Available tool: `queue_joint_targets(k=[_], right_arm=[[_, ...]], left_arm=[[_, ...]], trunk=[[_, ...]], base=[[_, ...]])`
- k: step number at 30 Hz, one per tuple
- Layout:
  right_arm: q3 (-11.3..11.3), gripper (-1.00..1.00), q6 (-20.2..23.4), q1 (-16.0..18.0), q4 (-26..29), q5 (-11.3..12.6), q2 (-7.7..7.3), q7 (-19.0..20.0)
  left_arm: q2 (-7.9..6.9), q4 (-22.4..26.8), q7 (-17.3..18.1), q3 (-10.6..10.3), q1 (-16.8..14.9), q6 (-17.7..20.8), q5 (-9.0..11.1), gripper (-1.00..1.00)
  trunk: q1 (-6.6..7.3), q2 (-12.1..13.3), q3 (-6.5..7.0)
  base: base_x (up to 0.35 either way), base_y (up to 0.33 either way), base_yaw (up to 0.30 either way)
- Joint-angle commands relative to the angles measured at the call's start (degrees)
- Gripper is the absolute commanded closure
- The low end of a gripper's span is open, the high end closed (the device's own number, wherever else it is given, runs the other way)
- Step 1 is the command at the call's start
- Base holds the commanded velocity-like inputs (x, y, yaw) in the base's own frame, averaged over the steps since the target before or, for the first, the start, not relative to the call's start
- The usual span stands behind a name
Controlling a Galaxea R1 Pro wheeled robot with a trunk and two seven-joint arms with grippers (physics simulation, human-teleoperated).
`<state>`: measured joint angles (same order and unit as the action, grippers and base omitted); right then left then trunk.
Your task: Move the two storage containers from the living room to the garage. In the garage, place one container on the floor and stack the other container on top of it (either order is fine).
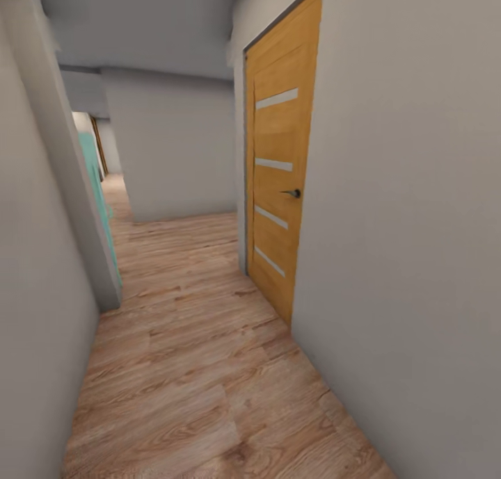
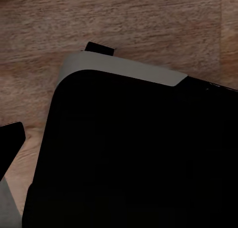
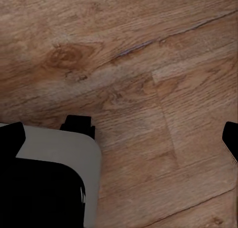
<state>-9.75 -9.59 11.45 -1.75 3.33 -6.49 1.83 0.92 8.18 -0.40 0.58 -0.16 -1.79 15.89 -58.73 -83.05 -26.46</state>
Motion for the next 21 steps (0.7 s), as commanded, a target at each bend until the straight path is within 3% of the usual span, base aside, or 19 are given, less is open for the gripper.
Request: queue_joint_targets(k=[1,10,21], right_arm=[[-0.36,-1.00,-0.39,0.07,-0.18,0.36,-0.04,0.19],[-0.36,-1.00,-0.35,0.01,-0.20,0.31,-0.18,0.19],[-0.36,-1.00,-0.23,-0.30,-0.19,0.28,-0.19,0.19]], left_arm=[[0.01,0.00,-0.04,0.04,-0.02,-0.15,0.30,-1.00],[-0.03,0.00,-0.04,0.03,-0.02,-0.13,0.36,-1.00],[-0.02,-0.08,-0.04,0.04,-0.02,-0.06,0.45,-1.00]], trunk=[[0.00,-0.03,-0.05],[0.00,-0.03,-0.05],[0.00,-0.03,-0.05]], base=[[0.000,0.000,0.300],[0.052,0.000,0.300],[0.280,0.000,0.300]])
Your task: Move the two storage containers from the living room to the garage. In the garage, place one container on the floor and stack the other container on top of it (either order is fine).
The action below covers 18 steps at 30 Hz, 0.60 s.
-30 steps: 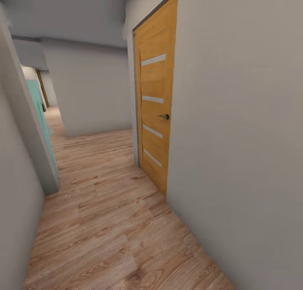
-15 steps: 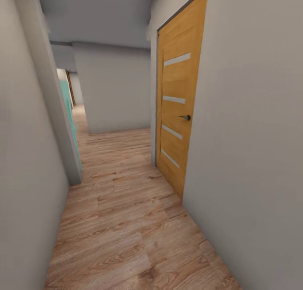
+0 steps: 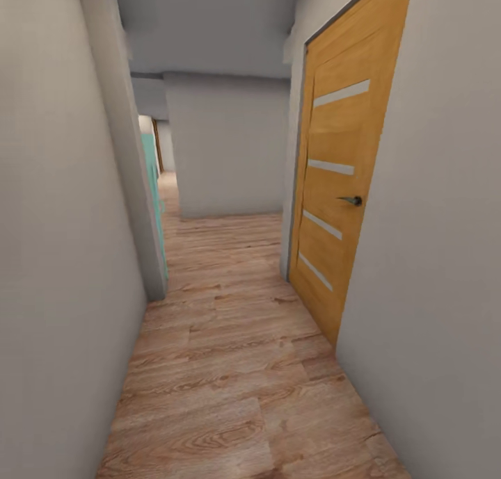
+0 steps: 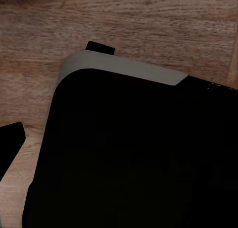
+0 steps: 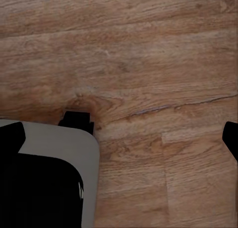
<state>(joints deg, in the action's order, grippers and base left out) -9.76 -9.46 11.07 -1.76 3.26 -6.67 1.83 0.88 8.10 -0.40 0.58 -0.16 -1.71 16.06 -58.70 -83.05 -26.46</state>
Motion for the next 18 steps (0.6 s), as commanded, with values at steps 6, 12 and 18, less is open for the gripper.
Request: queue_joint_targets(k=[6,12,18], right_arm=[[-0.35,-1.00,-0.50,0.01,-0.18,0.38,-0.02,0.19],[-0.35,-1.00,-0.60,0.00,-0.18,0.38,0.00,0.27],[-0.35,-1.00,-0.57,0.00,-0.18,0.28,-0.02,0.38]], left_arm=[[0.12,-0.01,-0.04,0.03,-0.02,-0.02,0.28,-1.00],[0.25,-0.05,-0.04,0.03,-0.02,0.38,0.27,-1.00],[0.26,-0.09,-0.04,-0.04,-0.02,0.62,0.20,-1.00]], trunk=[[-0.03,-0.03,-0.05],[-0.03,-0.03,-0.05],[-0.03,-0.03,-0.05]], base=[[0.320,0.000,0.225],[0.322,0.000,0.058],[0.322,0.000,0.002]])
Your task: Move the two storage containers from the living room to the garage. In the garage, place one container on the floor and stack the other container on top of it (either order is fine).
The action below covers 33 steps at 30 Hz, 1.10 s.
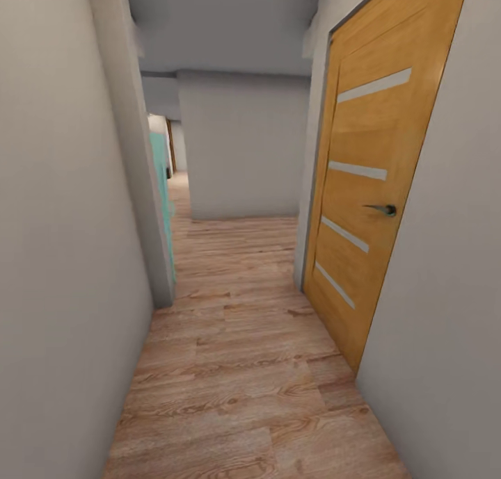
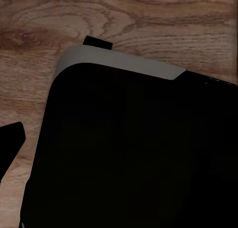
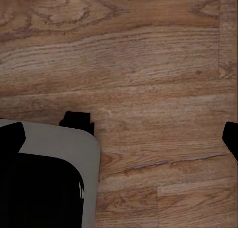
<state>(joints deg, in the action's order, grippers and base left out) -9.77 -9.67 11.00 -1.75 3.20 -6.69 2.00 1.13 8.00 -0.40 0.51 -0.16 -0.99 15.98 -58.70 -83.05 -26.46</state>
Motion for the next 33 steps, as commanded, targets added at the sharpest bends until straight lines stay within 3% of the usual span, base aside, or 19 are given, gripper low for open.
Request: queue_joint_targets(k=[1,20,33], right_arm=[[-0.33,-1.00,-0.36,0.08,-0.19,0.34,-0.02,0.24],[-0.38,-1.00,0.28,0.08,-0.19,0.41,0.10,0.03],[-0.33,-1.00,0.35,0.08,-0.19,0.41,0.16,0.02]], left_arm=[[0.01,0.01,-0.04,0.01,-0.02,-0.10,0.29,-1.00],[-0.04,-1.06,-0.04,-0.24,-0.02,-0.14,0.11,-1.00],[-0.05,-1.08,-0.04,-0.19,-0.02,-0.13,0.11,-1.00]], trunk=[[-0.03,-0.03,-0.06],[-0.03,-0.03,-0.06],[-0.03,-0.03,-0.06]], base=[[0.322,0.000,0.000],[0.322,0.000,0.001],[0.322,-0.013,0.229]])
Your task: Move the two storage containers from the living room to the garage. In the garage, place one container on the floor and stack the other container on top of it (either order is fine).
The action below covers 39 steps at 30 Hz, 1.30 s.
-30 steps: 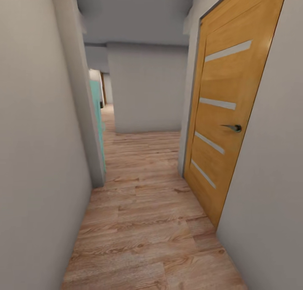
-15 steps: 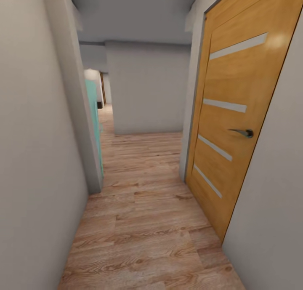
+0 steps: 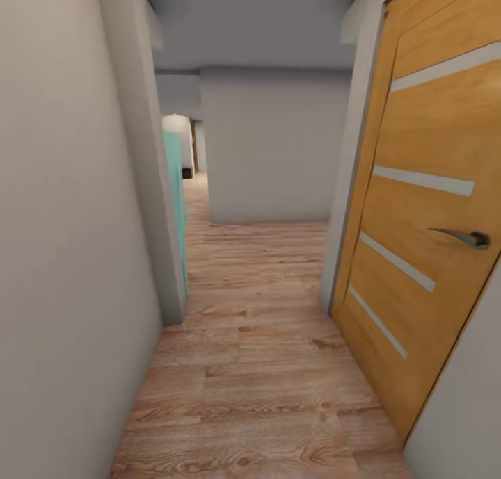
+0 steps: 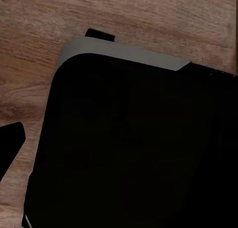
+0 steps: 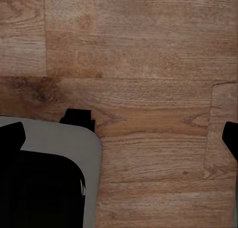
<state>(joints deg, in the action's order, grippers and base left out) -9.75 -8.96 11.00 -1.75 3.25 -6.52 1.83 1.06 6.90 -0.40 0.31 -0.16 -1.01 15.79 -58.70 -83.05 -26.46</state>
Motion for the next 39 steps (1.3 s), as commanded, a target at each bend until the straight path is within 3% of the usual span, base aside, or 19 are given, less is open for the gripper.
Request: queue_joint_targets(k=[1,10,39], right_arm=[[-0.35,-1.00,-0.36,0.08,-0.19,0.35,0.00,0.19],[-0.38,-1.00,-0.36,0.08,-0.19,0.35,-0.05,0.26],[-0.42,-1.00,-0.93,0.08,-0.19,0.26,-0.07,0.35]], left_arm=[[0.01,0.00,-0.04,0.00,-0.02,-0.09,0.28,-1.00],[0.00,0.04,-0.04,-0.04,-0.02,-0.05,0.15,-1.00],[-0.25,-0.05,0.26,0.05,-0.02,0.21,0.45,-1.00]], trunk=[[-0.03,-0.03,-0.06],[-0.03,-0.03,-0.06],[-0.03,-0.03,-0.06]], base=[[0.322,-0.076,0.267],[0.322,-0.118,0.139],[0.321,-0.115,0.003]])
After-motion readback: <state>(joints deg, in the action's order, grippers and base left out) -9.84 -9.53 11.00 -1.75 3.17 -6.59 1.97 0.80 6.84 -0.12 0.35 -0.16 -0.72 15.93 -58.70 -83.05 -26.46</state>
